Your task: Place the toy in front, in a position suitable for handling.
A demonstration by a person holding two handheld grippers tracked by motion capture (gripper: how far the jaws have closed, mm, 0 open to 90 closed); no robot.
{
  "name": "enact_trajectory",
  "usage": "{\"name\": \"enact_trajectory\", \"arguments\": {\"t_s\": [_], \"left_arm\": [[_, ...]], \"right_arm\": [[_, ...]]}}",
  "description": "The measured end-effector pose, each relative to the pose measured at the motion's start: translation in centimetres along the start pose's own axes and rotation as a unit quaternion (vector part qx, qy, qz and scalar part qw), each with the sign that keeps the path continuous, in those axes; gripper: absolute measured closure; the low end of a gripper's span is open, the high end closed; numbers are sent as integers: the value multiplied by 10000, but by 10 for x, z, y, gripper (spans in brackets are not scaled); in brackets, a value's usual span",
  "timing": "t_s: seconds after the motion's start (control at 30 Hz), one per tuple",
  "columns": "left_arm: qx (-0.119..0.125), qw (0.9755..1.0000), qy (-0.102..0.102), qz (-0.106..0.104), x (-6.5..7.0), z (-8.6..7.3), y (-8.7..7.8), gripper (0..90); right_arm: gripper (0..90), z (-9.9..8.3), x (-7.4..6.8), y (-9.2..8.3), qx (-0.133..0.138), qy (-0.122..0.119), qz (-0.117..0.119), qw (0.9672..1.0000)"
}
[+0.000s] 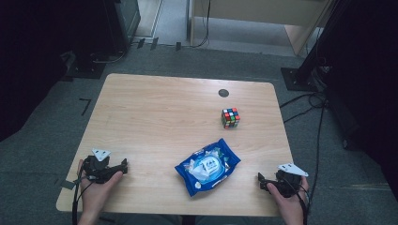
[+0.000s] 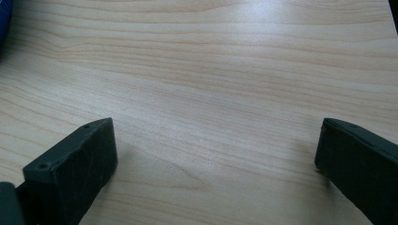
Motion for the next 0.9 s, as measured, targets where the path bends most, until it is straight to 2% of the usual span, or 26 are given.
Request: {"name": "enact_trajectory", "arguments": {"t_s": [0.1,0.2,0.23,0.27,0.3,0.37,0.43,0.5,0.53,0.57,0.6,0.63,0.67,0.73,0.8,0.83,0.87,0.9], "left_arm": [[54,10000,26,-73,3,-1,-3,84],[182,9995,97,-237,14,1,-10,84],[232,9991,126,-323,19,1,-14,84],[361,9978,164,-525,31,2,-22,84],[361,9978,164,-525,31,2,-22,84],[421,9959,282,-743,46,0,-27,84],[423,9939,398,-938,58,-2,-30,89],[368,9903,541,-1225,75,-8,-31,89],[367,9890,614,-1293,80,-9,-32,102],[364,9867,718,-1410,88,-11,-32,138],[318,9837,843,-1559,97,-14,-32,140],[278,9782,1001,-1798,111,-17,-34,145],[278,9782,1001,-1798,111,-17,-34,149],[182,9707,1183,-2083,126,-21,-35,149],[106,9645,1276,-2308,137,-25,-36,152],[60,9599,1358,-2453,145,-26,-37,164],[60,9599,1358,-2453,145,-26,-37,192],[46,9577,1379,-2525,148,-26,-37,192]], "right_arm": [[0,0,0,0,-2,3,3,10000],[23,0,0,0,24,21,-12,10000],[75,1,0,-1,41,21,-9,10000],[220,3,-3,-5,171,55,-9,9998],[220,3,-3,-5,171,55,-9,9998],[259,6,-8,-7,282,149,184,9993],[327,12,-19,-9,410,218,408,9981],[345,14,-24,-9,445,217,485,9976],[375,17,-30,-10,493,243,560,9969],[392,19,-33,-11,534,258,614,9964],[406,21,-38,-12,574,305,713,9953],[448,25,-48,-13,631,303,879,9937],[456,27,-52,-13,654,273,924,9932],[461,28,-57,-13,664,261,969,9927],[478,32,-66,-14,690,295,1134,9907],[484,35,-72,-16,725,386,1269,9885],[488,38,-76,-18,777,444,1369,9865],[488,38,-76,-18,777,444,1369,9865]]}}
Point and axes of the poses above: each handheld gripper's, and its own axes: y roughly forward along the jaws, z roughly out of its top, x roughly to its right, the point moved 7 cm from there along y, roughly forward along the jaws, and after that the axes turned 12 degrees about -y, right-handed, at the moved point
